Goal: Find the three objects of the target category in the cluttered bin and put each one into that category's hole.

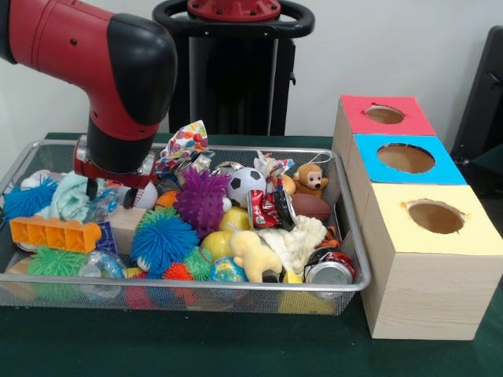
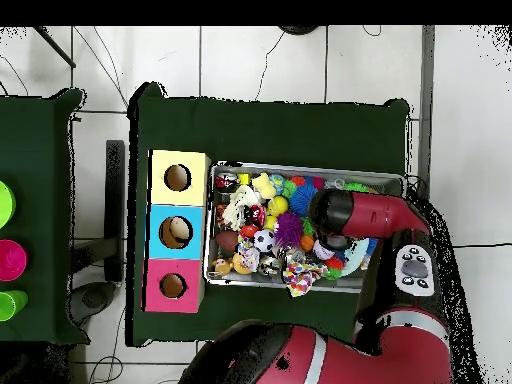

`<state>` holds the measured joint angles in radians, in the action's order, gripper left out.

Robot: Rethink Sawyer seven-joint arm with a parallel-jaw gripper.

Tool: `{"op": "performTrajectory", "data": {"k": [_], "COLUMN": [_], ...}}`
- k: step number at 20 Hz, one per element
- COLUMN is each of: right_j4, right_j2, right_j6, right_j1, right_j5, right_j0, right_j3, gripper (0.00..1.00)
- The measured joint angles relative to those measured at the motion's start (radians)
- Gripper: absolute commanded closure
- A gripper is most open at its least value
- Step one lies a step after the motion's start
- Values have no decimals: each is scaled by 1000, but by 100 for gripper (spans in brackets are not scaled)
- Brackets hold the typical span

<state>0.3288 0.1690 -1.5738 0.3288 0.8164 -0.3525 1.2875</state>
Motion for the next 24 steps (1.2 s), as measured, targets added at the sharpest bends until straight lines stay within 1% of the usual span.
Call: {"op": "performTrajectory", "data": {"k": [5, 6, 24], "right_j4": [0, 0, -7], "right_j2": [9, 10, 27], "right_j6": [0, 0, 0], "right_j1": [-2, -5, -2], "right_j5": [-7, -14, -27], "right_j0": [9, 10, 13], "right_j3": [-2, -2, -8], "gripper": [0, 100, 100]}}
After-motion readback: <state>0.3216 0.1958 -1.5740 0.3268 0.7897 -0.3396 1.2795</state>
